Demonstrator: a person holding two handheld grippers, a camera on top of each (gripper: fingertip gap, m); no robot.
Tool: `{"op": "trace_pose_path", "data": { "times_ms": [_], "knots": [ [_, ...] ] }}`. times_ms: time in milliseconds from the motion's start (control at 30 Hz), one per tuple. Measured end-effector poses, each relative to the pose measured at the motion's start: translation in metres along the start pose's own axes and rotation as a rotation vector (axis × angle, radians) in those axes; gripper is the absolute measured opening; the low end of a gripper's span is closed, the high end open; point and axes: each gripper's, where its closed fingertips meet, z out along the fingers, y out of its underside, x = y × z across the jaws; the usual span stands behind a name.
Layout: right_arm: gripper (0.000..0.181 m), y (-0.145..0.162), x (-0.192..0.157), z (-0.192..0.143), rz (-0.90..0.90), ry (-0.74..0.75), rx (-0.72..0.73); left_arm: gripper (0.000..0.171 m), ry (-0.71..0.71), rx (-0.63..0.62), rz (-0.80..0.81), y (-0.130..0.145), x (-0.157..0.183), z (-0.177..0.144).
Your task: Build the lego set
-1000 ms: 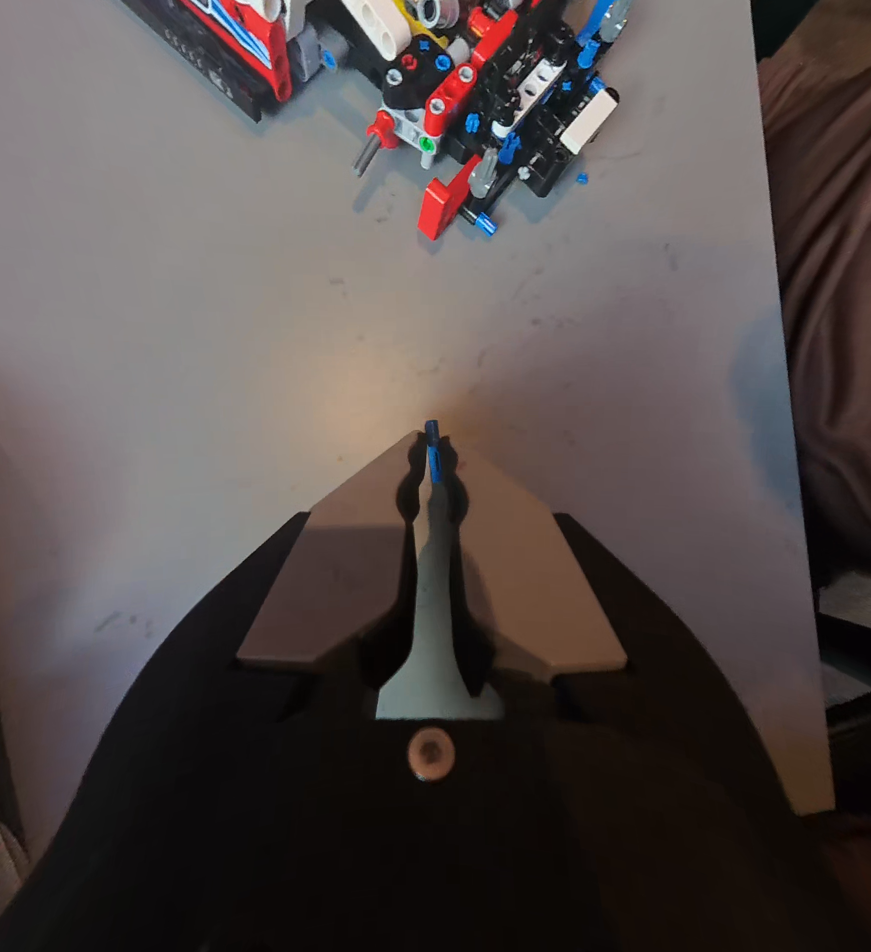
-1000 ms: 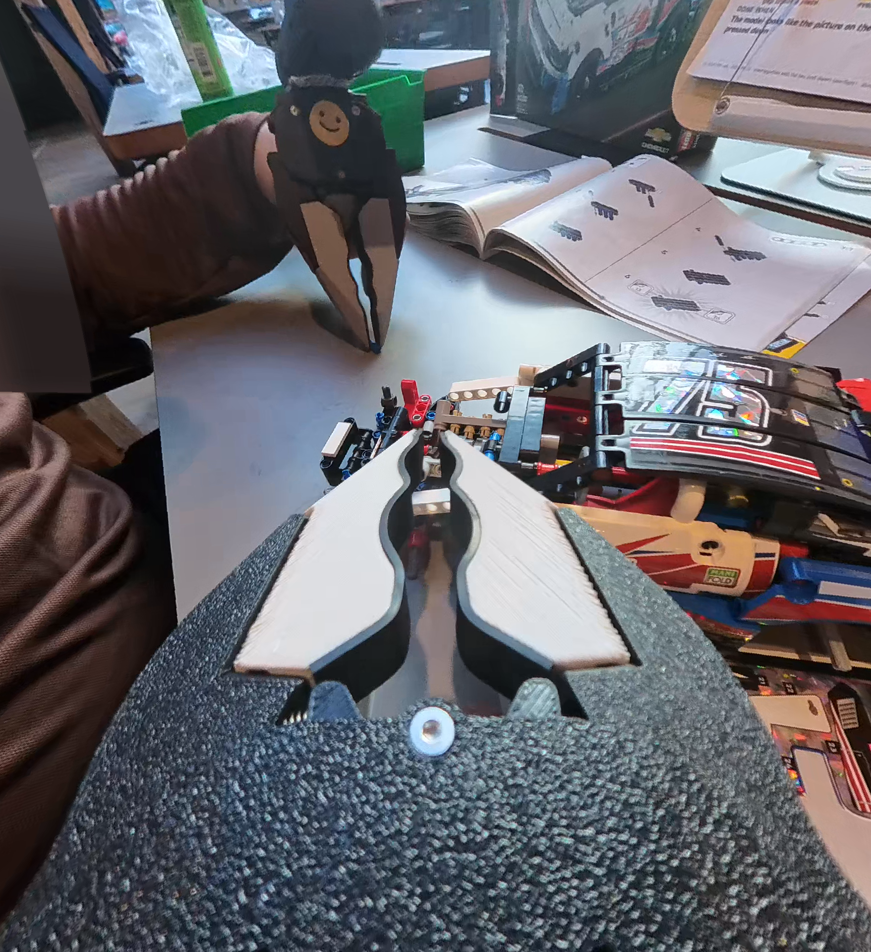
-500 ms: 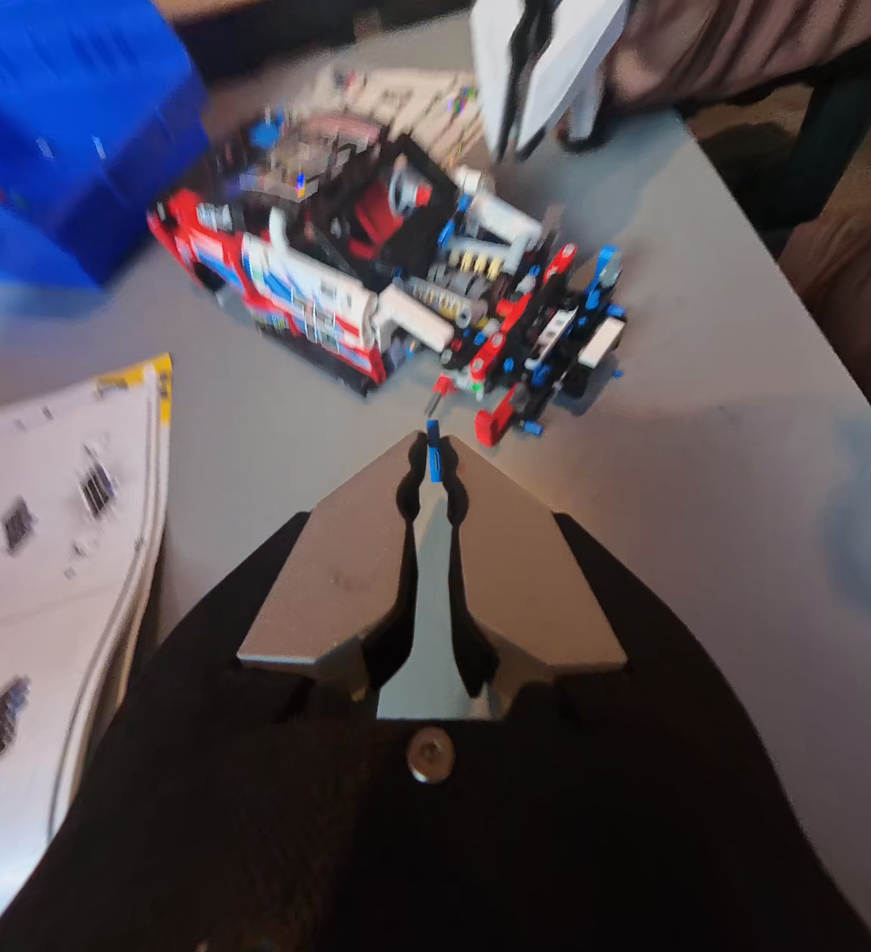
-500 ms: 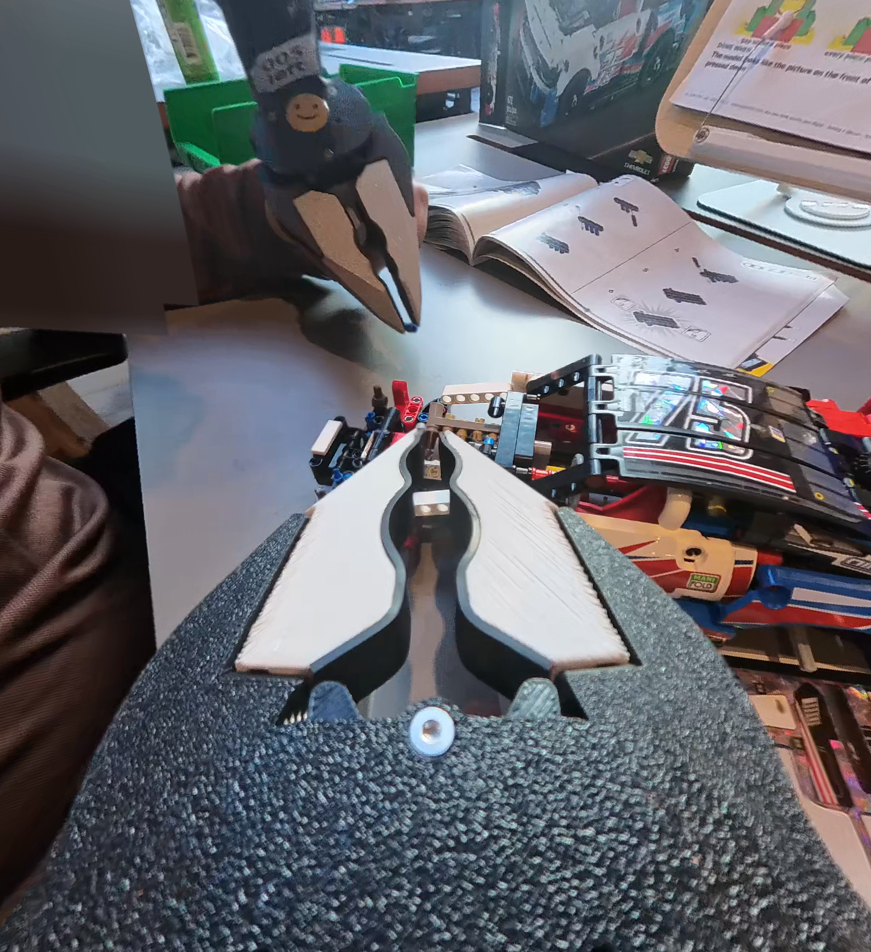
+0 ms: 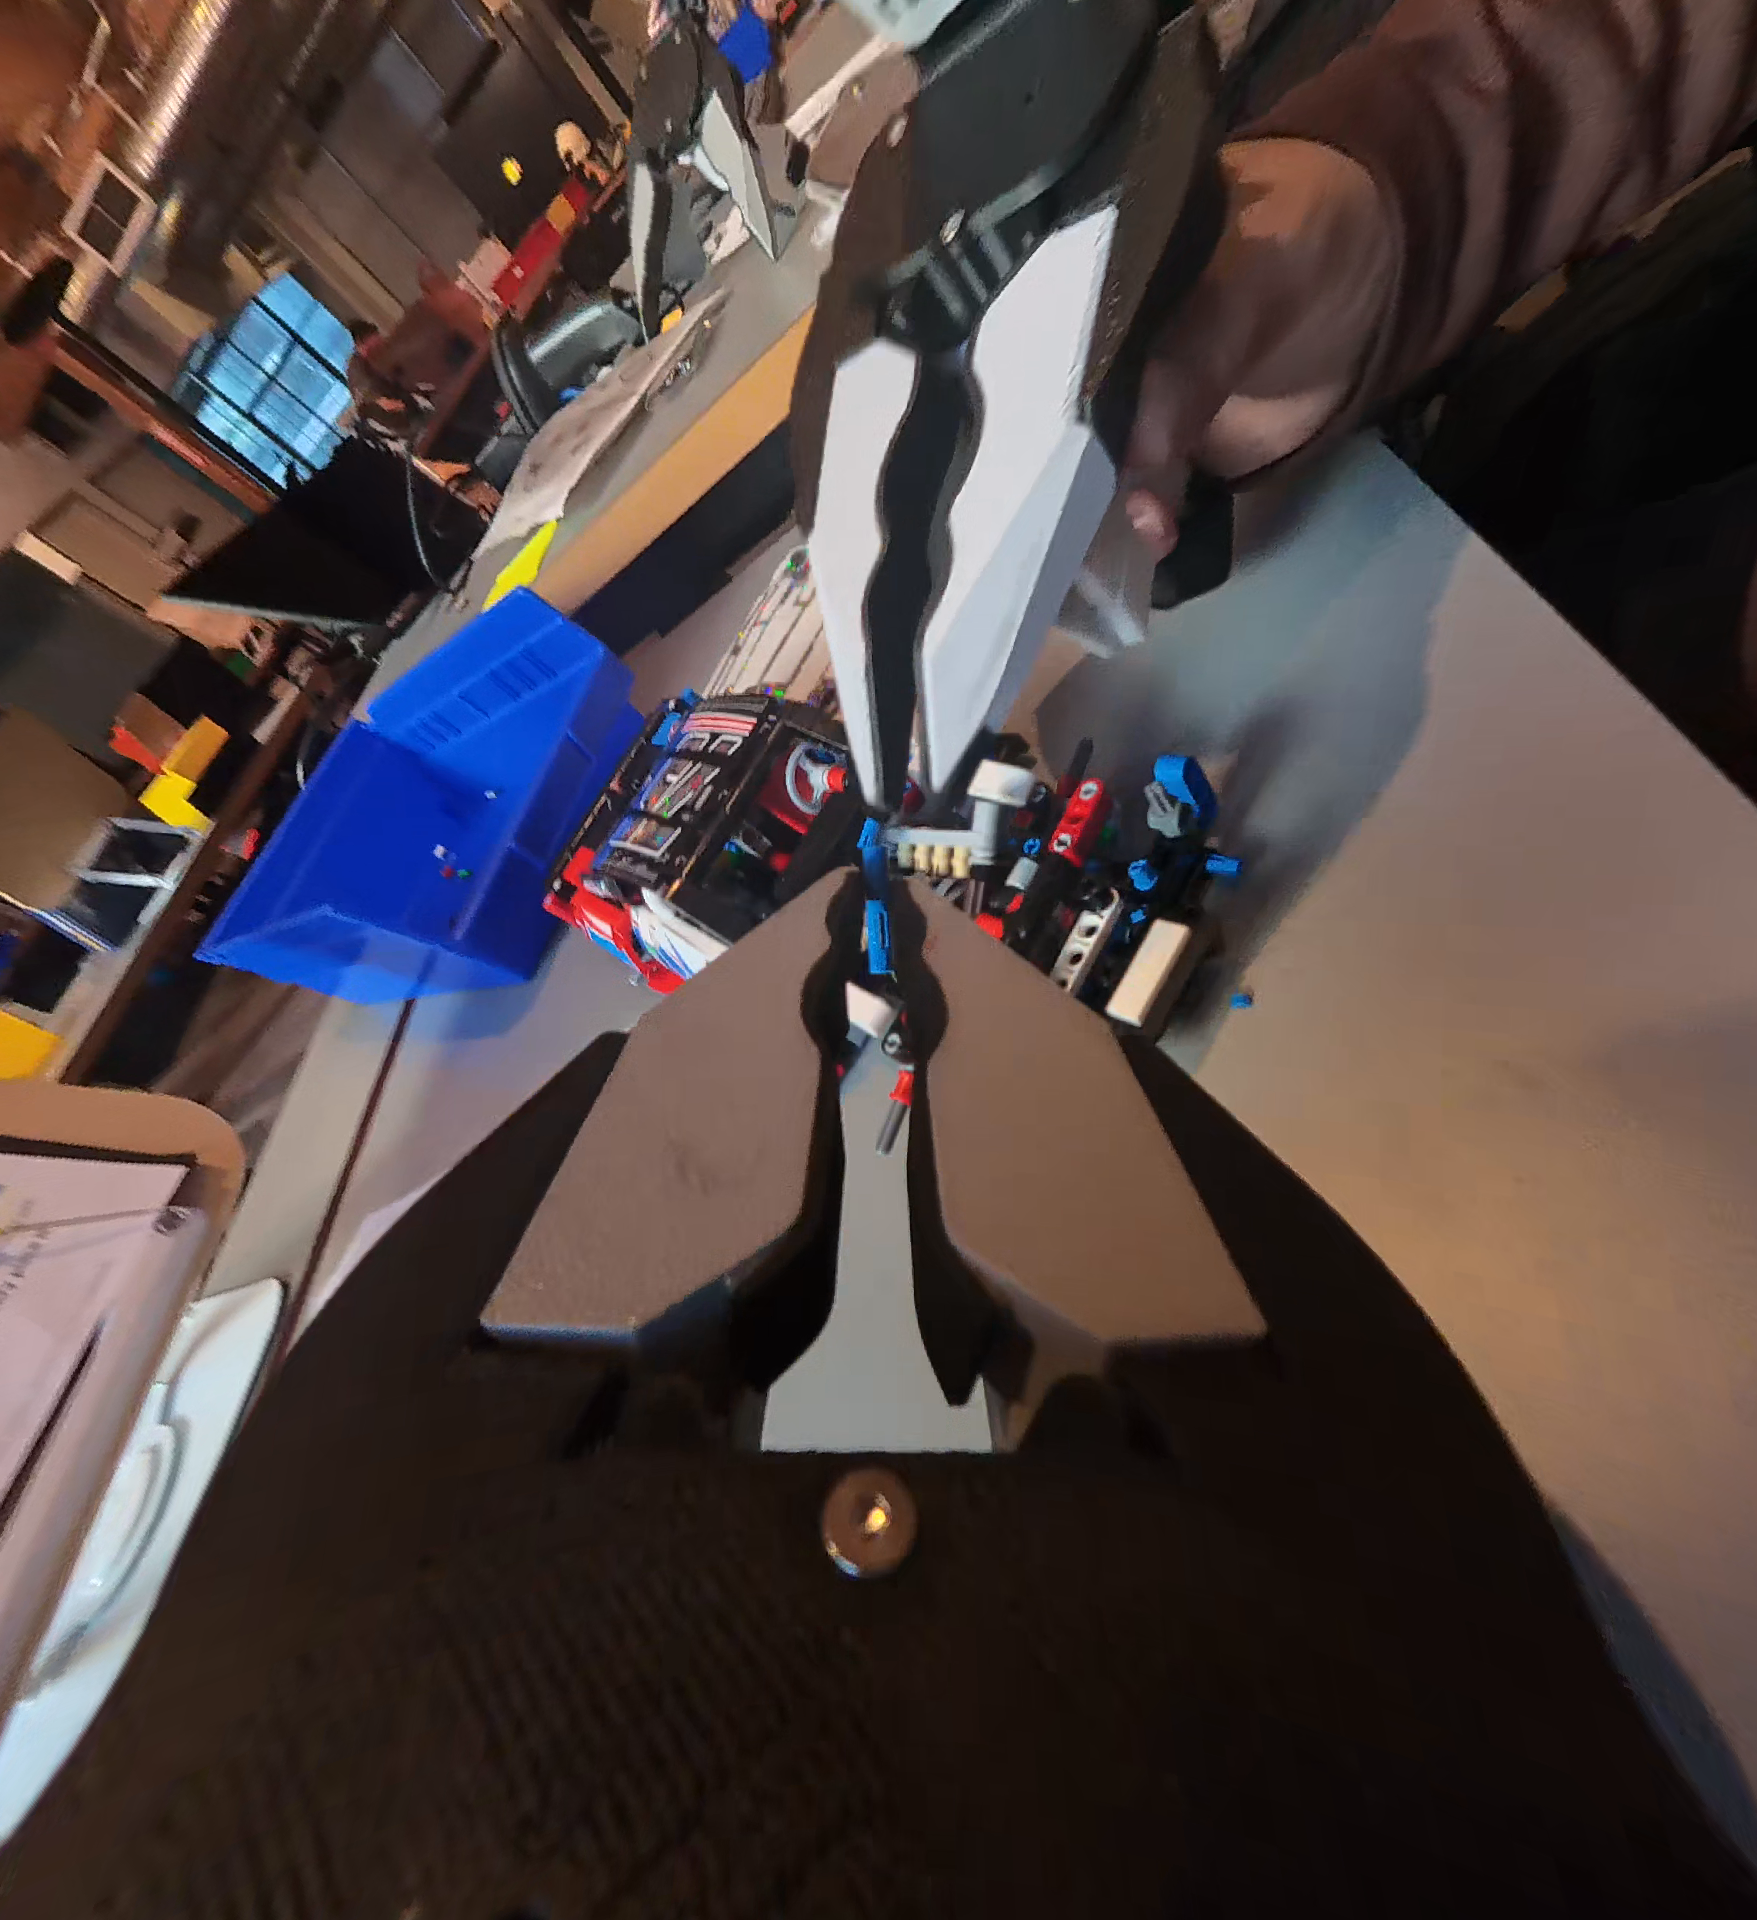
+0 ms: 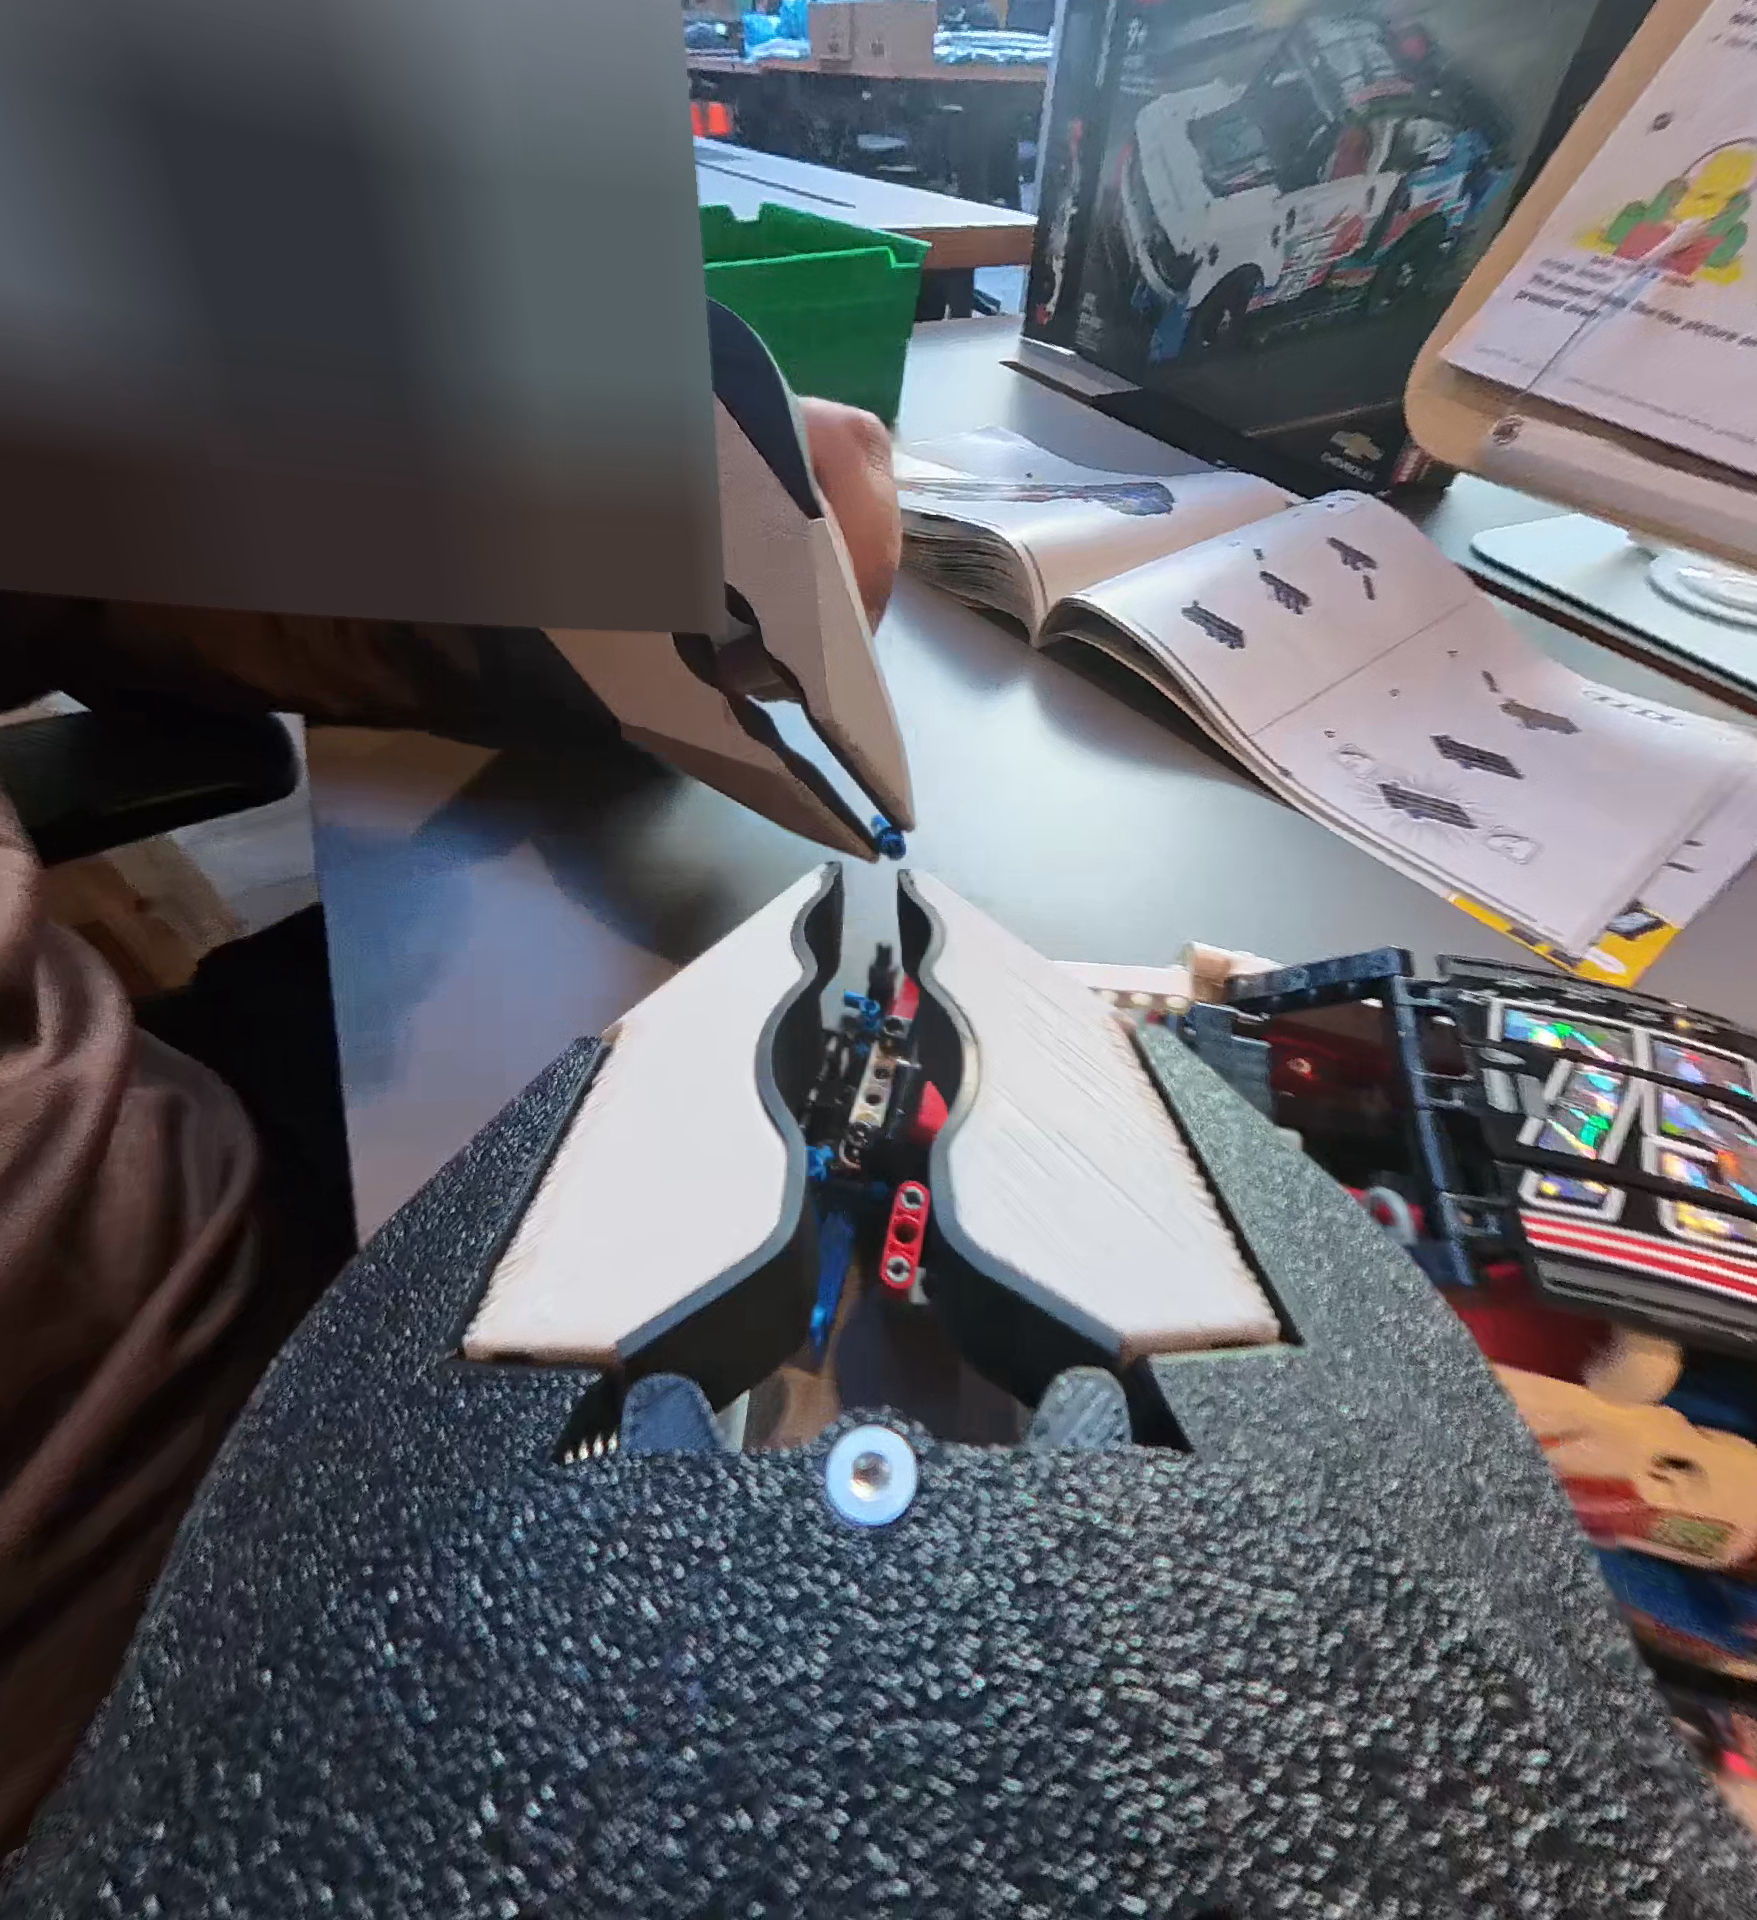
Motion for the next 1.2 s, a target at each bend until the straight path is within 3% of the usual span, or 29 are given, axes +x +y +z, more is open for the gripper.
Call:
{"op": "trace_pose_path", "data": {
  "times_ms": [133, 833, 1200],
  "knots": [
    [0.008, 0.0, -0.001, 0.006, 0.009, -0.01, 0.003, 0.002, -0.034, -0.01, 0.062, -0.002, 0.002, 0.001],
    [0.005, 0.005, -0.005, 0.006, -0.005, -0.037, 0.004, 0.002, 0.009, 0.01, 0.061, -0.003, 0.012, 0.003],
    [0.004, 0.01, 0.001, 0.006, -0.033, 0.005, -0.017, 0.001, 0.017, 0.005, -0.036, 0.002, 0.013, 0.006]
  ]
}}
